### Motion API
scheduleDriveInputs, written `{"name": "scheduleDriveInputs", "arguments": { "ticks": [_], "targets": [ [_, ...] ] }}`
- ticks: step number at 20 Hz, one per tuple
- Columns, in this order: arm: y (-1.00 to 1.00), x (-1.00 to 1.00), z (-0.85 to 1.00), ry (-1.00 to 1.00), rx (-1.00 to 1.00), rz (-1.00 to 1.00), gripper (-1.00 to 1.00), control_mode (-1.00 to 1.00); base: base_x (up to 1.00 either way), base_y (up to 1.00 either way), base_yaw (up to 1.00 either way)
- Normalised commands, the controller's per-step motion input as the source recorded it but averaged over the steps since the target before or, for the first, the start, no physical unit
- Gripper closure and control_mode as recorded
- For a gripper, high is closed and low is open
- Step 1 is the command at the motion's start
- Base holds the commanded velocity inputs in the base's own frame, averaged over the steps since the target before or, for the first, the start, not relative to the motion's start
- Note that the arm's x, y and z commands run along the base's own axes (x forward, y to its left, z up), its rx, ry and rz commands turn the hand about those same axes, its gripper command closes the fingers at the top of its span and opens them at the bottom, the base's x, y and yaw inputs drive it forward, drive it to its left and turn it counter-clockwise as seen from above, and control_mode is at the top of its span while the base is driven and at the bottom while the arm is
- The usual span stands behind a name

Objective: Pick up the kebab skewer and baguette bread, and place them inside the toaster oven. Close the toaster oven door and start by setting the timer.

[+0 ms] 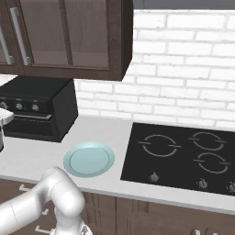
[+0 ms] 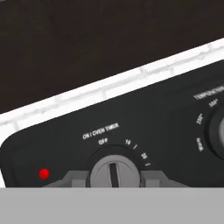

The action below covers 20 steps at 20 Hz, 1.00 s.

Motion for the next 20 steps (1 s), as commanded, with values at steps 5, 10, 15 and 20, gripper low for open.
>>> {"name": "scheduleDriveInputs", "arguments": {
  "ticks": [5,10,15,20],
  "targets": [
    [0.0,0.19,0.01,0.0,0.25,-0.06,1.0,-1.0,0.0,0.0,0.0],
    [0.0,0.33,0.03,0.0,0.25,-0.04,1.0,-1.0,0.0,0.0,0.0],
    [0.0,0.27,0.0,-0.03,0.28,-0.04,1.0,-1.0,0.0,0.0,0.0],
    [0.0,0.23,0.0,-0.06,0.29,-0.05,1.0,-1.0,0.0,0.0,0.0]
  ]
}}
